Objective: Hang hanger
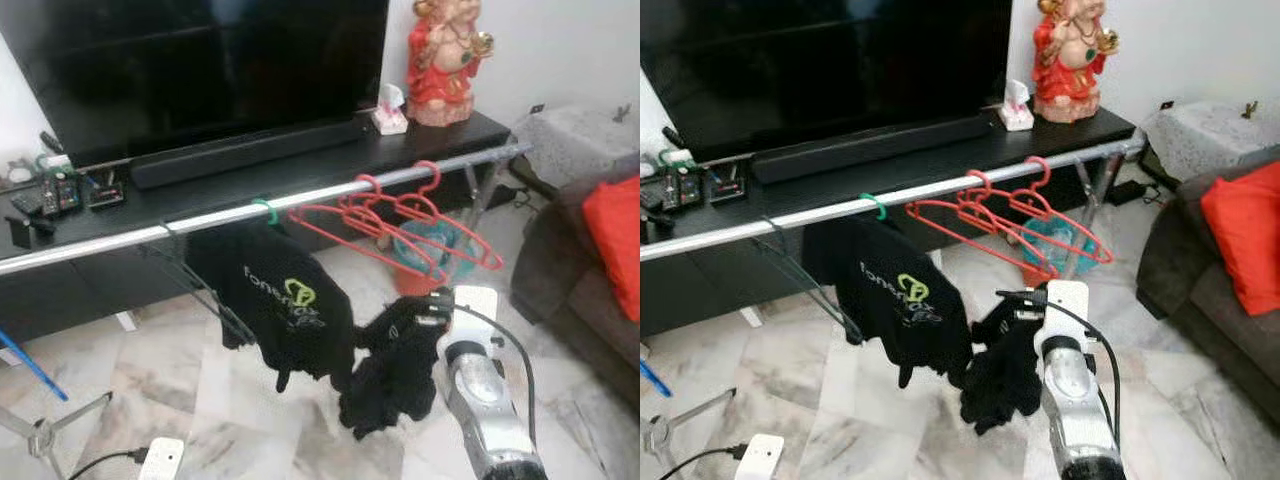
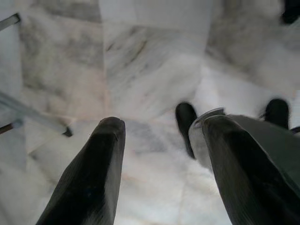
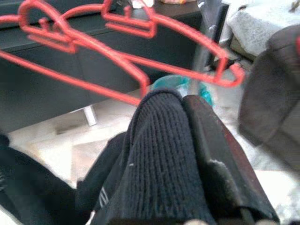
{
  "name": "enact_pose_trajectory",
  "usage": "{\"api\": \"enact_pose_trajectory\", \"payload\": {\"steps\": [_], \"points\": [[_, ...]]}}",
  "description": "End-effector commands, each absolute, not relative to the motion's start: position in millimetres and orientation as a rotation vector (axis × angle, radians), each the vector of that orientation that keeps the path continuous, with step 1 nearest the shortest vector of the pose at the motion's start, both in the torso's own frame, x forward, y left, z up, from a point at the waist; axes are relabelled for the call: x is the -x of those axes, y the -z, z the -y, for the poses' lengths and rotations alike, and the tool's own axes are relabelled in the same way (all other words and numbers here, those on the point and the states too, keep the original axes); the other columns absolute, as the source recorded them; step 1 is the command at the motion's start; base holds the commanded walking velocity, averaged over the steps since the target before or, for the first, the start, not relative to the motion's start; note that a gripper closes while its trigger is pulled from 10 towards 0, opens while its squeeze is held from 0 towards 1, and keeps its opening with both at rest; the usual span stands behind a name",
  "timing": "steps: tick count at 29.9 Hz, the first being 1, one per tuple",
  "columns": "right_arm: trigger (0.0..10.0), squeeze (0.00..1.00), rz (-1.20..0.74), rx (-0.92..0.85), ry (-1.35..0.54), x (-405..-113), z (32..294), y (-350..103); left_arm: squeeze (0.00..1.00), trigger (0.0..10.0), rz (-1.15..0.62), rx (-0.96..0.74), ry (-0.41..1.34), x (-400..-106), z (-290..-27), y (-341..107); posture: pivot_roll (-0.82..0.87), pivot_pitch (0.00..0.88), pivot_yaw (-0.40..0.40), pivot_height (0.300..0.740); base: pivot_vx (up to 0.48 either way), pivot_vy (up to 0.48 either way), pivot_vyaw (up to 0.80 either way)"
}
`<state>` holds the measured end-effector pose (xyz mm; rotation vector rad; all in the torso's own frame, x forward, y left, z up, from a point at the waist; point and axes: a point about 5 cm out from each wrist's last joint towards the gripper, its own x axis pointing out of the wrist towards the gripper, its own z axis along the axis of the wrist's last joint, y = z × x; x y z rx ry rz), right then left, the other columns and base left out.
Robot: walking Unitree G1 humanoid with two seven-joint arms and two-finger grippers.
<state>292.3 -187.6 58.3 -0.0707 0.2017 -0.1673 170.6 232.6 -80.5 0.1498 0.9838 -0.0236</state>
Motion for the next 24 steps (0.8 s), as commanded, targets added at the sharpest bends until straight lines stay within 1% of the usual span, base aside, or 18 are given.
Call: {"api": "enact_pose_trajectory", "payload": {"steps": [1,7,24], "points": [[10.0,0.00,-0.157,0.059,0.154,-296.1,182.3,-67.4,0.00,10.0,-1.000,-0.162,0.017,-167.0,-236.4,81.3,0.01,0.000,0.014,0.740,0.000,-0.349,0.00],[10.0,0.00,-0.164,0.085,0.124,-295.5,180.1,-66.7,0.00,10.0,-1.000,-0.166,0.020,-167.7,-236.0,81.1,0.01,0.000,0.014,0.740,0.000,-0.350,0.00],[10.0,0.00,-0.155,0.079,0.104,-296.7,177.0,-68.9,0.00,10.0,-0.997,-0.167,0.014,-168.9,-235.4,80.8,0.01,0.000,0.011,0.740,0.000,-0.354,0.73]]}}
